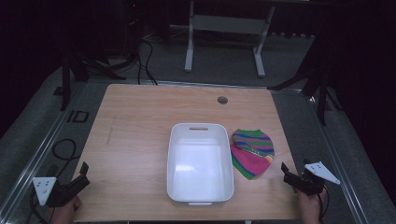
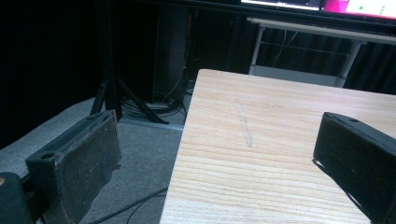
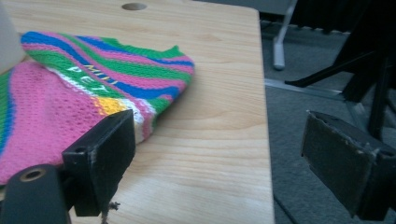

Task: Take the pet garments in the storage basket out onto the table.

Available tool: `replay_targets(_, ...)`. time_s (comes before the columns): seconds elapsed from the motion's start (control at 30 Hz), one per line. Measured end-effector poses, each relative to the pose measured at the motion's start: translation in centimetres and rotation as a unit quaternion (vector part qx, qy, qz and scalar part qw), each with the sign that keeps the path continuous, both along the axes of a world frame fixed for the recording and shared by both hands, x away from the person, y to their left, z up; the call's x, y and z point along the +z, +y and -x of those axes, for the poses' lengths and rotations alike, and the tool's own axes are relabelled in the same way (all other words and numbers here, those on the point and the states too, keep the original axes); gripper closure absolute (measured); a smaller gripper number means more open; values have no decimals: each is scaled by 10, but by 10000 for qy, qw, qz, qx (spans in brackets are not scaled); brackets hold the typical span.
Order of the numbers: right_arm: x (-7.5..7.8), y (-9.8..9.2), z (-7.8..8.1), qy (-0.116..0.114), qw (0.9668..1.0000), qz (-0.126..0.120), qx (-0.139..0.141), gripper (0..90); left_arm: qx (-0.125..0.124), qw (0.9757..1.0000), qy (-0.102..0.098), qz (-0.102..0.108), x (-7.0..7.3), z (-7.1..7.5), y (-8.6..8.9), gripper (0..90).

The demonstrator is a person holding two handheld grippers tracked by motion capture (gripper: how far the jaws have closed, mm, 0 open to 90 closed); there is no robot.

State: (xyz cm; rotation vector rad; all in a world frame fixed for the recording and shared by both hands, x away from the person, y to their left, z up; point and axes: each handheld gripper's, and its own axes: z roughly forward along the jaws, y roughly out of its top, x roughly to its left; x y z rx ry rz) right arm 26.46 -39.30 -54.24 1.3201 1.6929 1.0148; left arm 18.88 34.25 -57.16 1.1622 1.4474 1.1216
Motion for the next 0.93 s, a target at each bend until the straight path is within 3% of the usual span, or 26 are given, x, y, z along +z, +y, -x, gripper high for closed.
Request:
replay_targets(0.17,-3,-7,8,-234,9993,-161,-224,102,0,10000,9,5,0,0,0,12)
replay_targets(0.43,-9,-19,12,-320,9968,-586,-441,102,17,10000,17,-15,0,0,0,12)
replay_targets(0.93,-13,-19,12,-274,9963,-584,-560,102,17,10000,2,16,0,0,0,12)
